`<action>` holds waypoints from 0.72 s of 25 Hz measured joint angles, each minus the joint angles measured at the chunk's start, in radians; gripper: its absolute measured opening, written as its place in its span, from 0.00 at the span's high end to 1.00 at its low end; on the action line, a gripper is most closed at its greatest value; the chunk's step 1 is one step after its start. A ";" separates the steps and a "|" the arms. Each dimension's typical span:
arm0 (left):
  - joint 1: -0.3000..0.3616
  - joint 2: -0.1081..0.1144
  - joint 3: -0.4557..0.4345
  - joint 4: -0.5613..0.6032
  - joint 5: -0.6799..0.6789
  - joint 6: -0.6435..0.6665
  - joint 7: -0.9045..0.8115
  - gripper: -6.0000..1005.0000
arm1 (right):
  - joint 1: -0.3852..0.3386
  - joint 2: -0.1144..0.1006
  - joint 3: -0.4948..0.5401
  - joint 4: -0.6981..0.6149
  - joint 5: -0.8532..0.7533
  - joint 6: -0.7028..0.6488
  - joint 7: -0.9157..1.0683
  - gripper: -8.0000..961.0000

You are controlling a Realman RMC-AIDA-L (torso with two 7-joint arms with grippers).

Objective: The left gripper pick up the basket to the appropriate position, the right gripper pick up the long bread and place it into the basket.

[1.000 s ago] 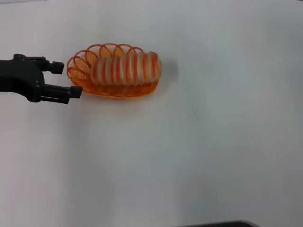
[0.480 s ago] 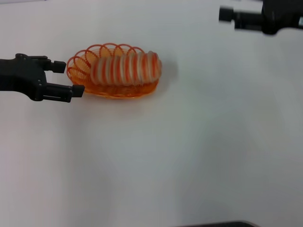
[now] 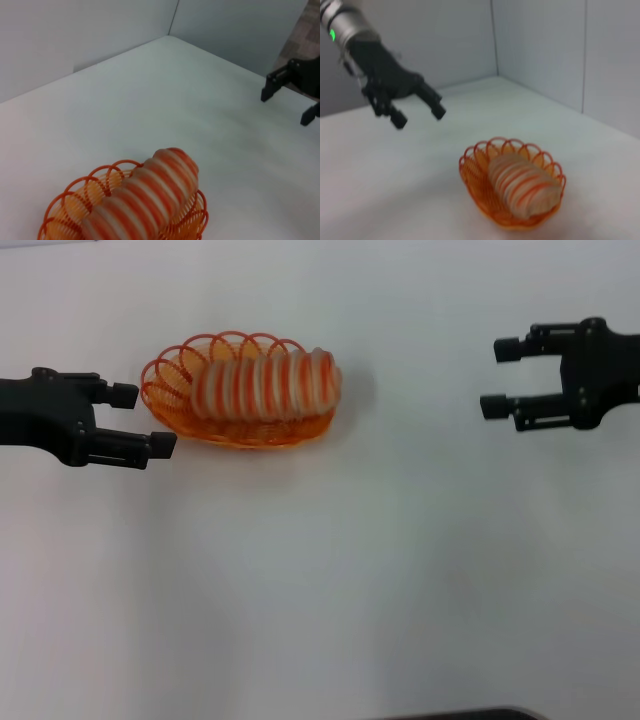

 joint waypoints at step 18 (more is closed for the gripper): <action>0.042 0.020 -0.011 -0.058 0.014 -0.028 0.025 0.12 | -0.016 0.018 0.006 0.003 -0.118 0.035 -0.055 0.19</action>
